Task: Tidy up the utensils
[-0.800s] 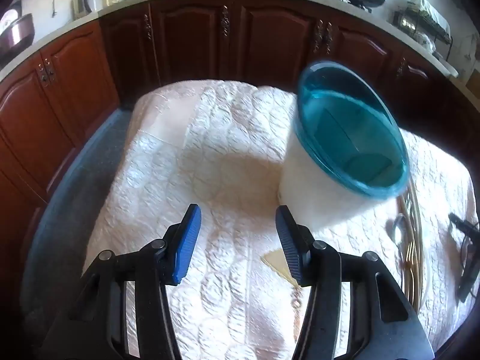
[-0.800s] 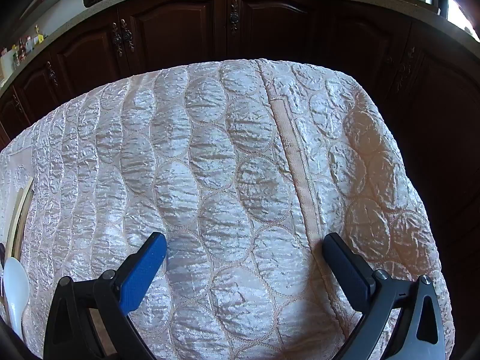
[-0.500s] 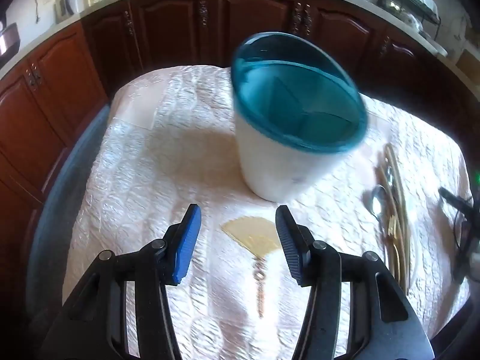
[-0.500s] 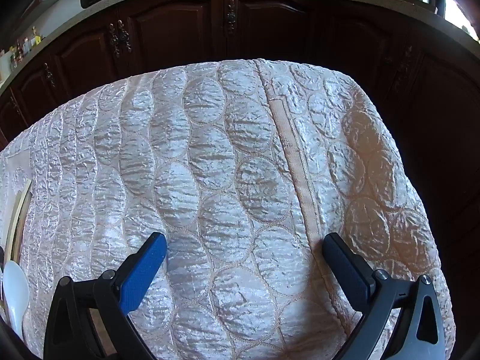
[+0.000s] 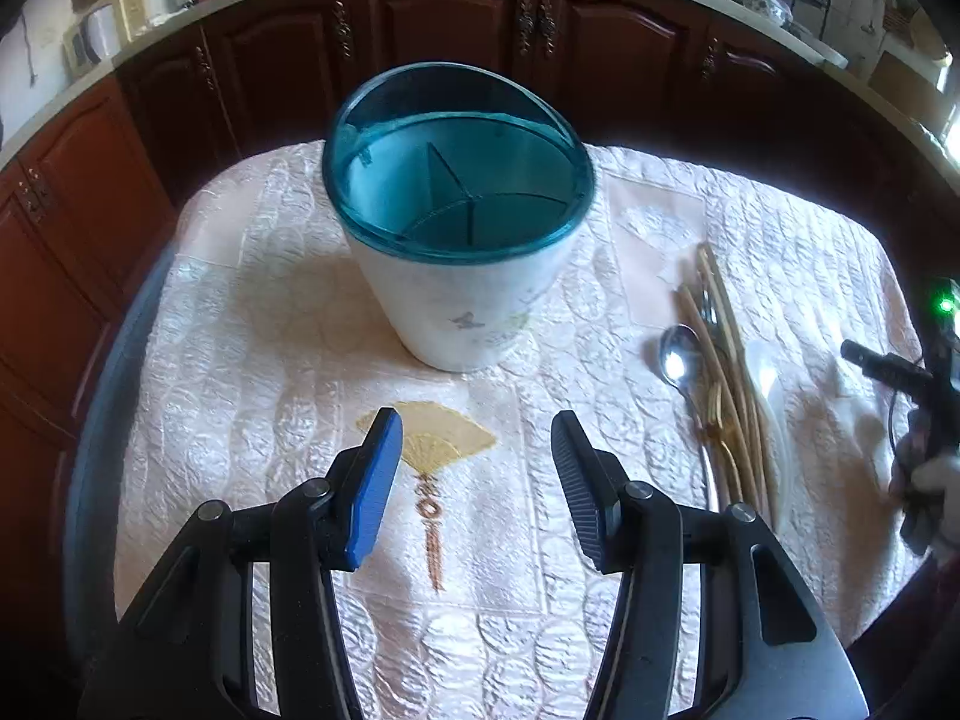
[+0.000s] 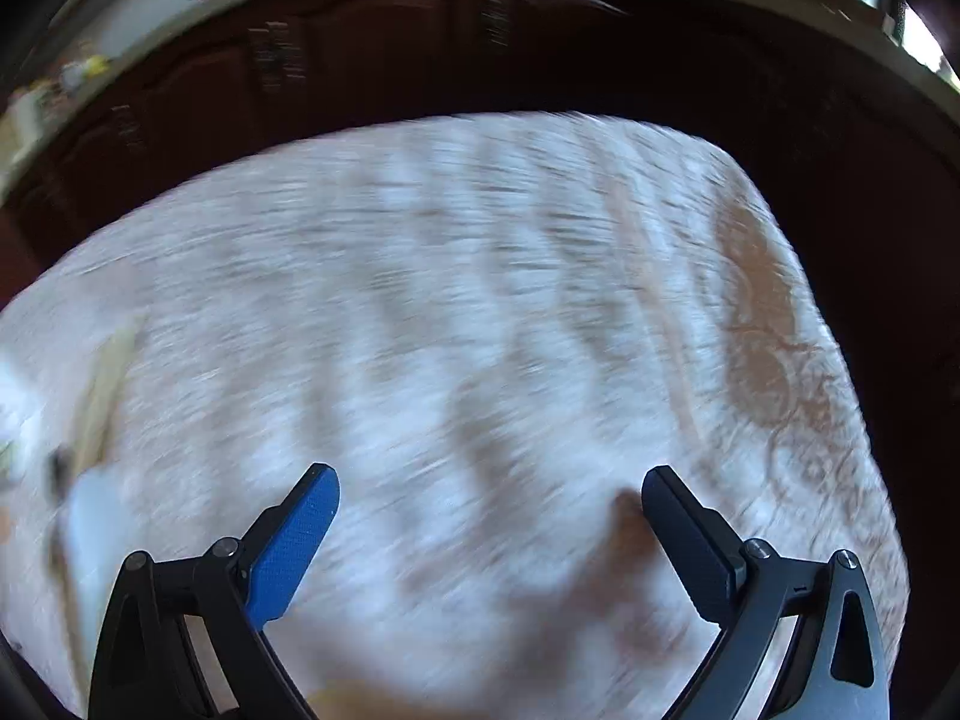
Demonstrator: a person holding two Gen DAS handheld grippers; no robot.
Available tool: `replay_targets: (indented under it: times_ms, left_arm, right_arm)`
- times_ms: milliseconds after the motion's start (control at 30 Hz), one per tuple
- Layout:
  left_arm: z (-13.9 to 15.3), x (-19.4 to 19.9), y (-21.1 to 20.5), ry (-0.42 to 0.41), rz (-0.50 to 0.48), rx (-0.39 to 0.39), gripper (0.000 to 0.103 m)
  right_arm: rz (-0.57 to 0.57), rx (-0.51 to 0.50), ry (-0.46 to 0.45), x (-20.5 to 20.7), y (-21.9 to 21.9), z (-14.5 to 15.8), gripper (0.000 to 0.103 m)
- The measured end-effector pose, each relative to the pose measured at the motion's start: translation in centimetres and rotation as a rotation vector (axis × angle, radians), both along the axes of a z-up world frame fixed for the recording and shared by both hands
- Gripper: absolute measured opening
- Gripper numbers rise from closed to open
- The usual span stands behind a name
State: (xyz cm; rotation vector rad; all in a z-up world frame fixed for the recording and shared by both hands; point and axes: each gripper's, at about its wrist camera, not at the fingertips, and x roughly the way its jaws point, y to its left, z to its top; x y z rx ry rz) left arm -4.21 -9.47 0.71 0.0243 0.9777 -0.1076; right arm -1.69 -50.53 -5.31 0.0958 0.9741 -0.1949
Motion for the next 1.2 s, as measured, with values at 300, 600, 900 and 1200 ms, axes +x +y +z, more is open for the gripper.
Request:
replay_targets:
  times_ms: [300, 600, 900, 1200]
  left_arm:
    - [3.5, -1.1, -1.8, -0.075, -0.041, -0.036, 0.051]
    - [8.6, -2.7, -4.0, -0.181, -0.092, -0.068, 0.051]
    - [9.3, -3.4, -3.8, -0.205, -0.07, -0.102, 0.051]
    - [8.8, -3.4, -3.7, -0.193, -0.082, -0.104, 0.051]
  right_arm:
    - [0.069, 0.089, -0.097, -7.4, 10.1, 7.9, 0.101]
    - [0.037, 0.022, -0.218, -9.8, 13.6, 14.8, 0.101]
    - [0.006, 0.026, -0.238, -10.3, 13.7, 16.5, 0.101]
    - [0.016, -0.008, -0.238, -10.1, 14.4, 16.7, 0.101]
